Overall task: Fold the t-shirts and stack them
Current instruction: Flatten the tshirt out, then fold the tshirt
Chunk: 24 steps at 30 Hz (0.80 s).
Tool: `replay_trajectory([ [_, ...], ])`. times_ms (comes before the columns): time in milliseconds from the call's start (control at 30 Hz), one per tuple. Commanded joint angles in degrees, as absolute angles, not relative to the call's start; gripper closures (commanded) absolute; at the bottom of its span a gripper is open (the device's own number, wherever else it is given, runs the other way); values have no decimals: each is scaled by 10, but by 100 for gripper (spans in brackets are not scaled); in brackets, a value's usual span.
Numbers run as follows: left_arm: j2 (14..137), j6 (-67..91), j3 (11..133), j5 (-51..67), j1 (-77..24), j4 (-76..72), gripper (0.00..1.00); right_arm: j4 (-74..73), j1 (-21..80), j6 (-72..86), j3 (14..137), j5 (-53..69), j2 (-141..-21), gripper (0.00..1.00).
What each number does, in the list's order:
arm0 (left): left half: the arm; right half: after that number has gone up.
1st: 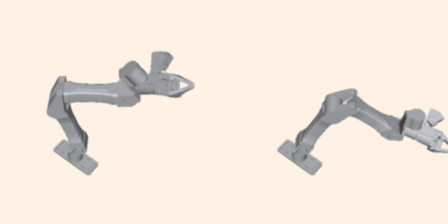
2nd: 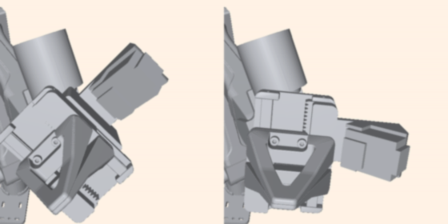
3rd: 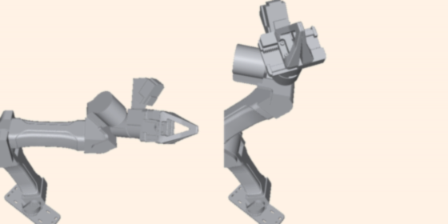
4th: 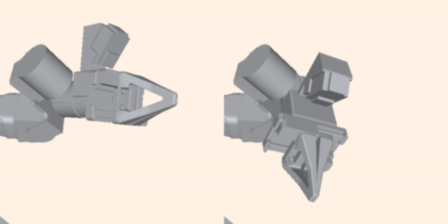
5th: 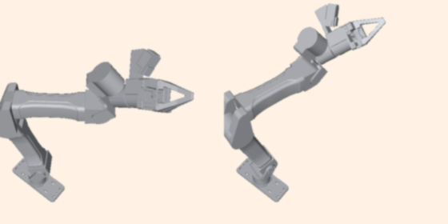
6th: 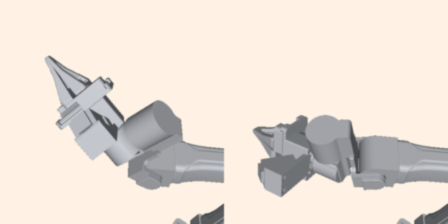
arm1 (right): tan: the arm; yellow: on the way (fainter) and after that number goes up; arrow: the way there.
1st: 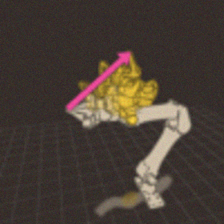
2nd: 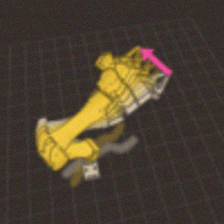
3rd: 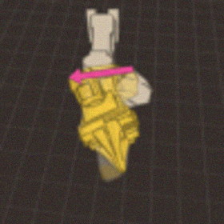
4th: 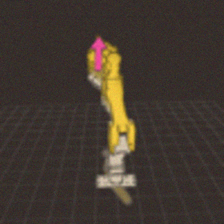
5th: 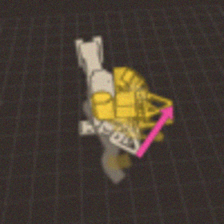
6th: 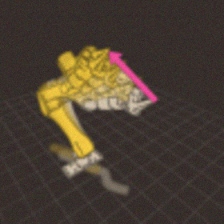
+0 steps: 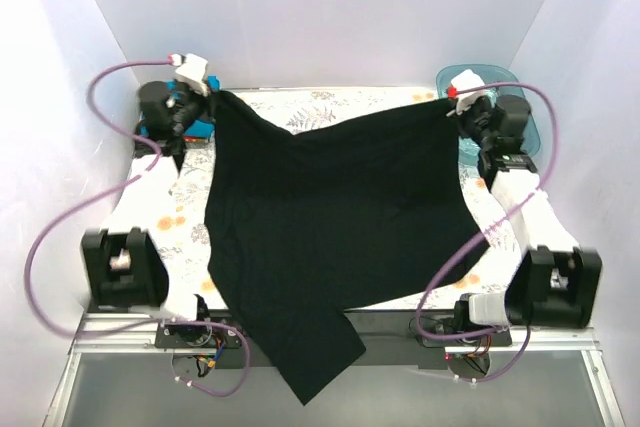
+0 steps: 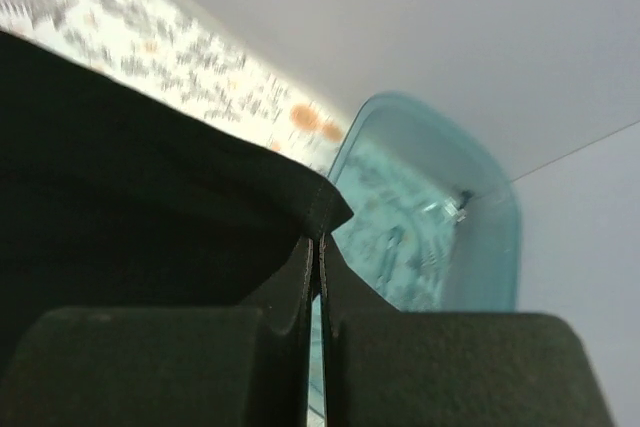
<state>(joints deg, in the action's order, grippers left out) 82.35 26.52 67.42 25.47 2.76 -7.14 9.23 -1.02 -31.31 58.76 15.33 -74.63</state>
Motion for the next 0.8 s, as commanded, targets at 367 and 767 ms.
replay_trajectory([
  [367,1163,222,879,189,8,-138,100,194,-11,-341,704,117,-1013,99],
  [767,1061,173,769,177,-33,-123,100,187,-8,-356,734,124,-1069,99],
])
